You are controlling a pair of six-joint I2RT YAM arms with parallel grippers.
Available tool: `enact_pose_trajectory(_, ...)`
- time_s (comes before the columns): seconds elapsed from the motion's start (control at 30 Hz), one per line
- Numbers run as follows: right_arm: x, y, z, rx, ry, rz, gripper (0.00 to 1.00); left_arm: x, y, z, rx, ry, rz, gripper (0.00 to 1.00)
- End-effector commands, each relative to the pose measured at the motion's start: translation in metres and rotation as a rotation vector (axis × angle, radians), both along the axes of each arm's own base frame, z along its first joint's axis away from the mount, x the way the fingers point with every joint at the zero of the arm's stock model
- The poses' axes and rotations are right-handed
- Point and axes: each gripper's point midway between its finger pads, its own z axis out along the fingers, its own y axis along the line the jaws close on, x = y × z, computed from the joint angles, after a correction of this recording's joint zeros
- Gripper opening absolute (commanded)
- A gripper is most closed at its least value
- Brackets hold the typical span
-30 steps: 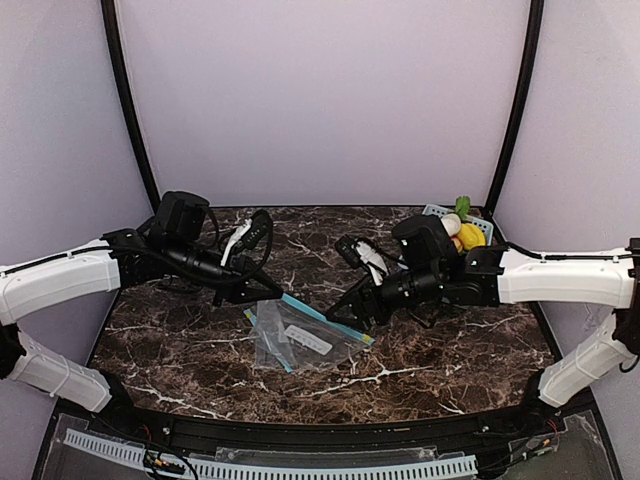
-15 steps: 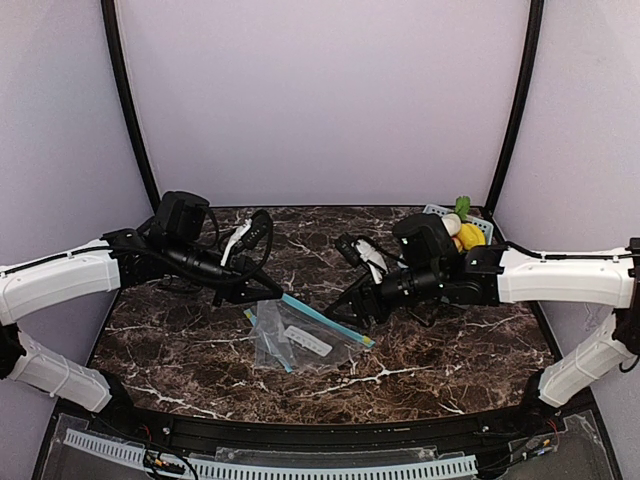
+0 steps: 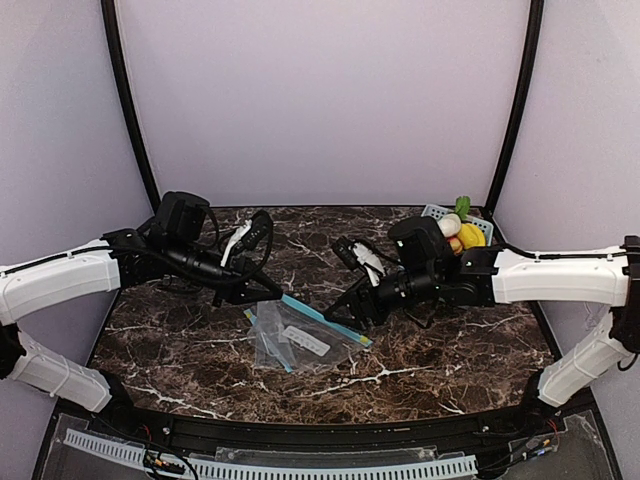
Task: Place the food in the zip-top bag and seal the zipper
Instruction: Pass from the left arm to the right
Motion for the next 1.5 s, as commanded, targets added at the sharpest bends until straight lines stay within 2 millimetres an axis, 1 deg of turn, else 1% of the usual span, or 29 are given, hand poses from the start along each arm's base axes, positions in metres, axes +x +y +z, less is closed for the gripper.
enact_pose_trajectory(0.0,0.006,0.004,0.001,0.015,-0.014,0.0,0.62,-0.004,-0.001,0.008,-0.009,-0.013,-0.022,0.01)
enact_pose_trajectory(0.17,0.004,0.006,-0.002,0.012,-0.004,0.015,0.6,-0.003,-0.002,0.008,-0.009,-0.015,-0.022,0.01)
enact_pose_trajectory(0.4,-0.001,0.01,-0.001,0.03,0.007,0.046,0.57,-0.003,-0.002,0.006,-0.004,-0.011,-0.02,0.01)
enact_pose_trajectory(0.67,-0.006,0.016,-0.002,0.041,0.024,0.088,0.49,-0.002,-0.002,0.005,-0.002,-0.01,-0.018,0.01)
enact_pose_trajectory(0.8,-0.008,0.019,-0.001,0.052,0.026,0.102,0.42,-0.001,-0.002,0.004,0.001,-0.009,-0.016,0.01)
enact_pose_trajectory(0.83,-0.008,0.02,0.0,0.056,0.026,0.106,0.39,-0.001,-0.002,0.004,0.001,-0.01,-0.016,0.01)
enact_pose_trajectory(1.0,-0.01,0.022,0.002,0.067,0.019,0.117,0.17,0.002,-0.002,0.002,0.012,-0.013,0.0,0.01)
enact_pose_trajectory(1.17,-0.011,0.022,0.005,0.077,0.013,0.117,0.01,0.005,-0.001,0.002,0.02,-0.018,0.016,0.01)
enact_pose_trajectory(1.4,-0.01,0.02,0.005,0.083,0.012,0.099,0.0,0.008,0.0,0.0,0.033,-0.022,0.037,0.01)
enact_pose_trajectory(1.43,-0.008,0.019,0.005,0.083,0.01,0.09,0.0,0.009,0.0,0.0,0.037,-0.024,0.043,0.01)
enact_pose_trajectory(1.47,-0.007,0.019,0.004,0.079,0.01,0.079,0.0,0.012,0.001,-0.001,0.045,-0.028,0.055,0.04)
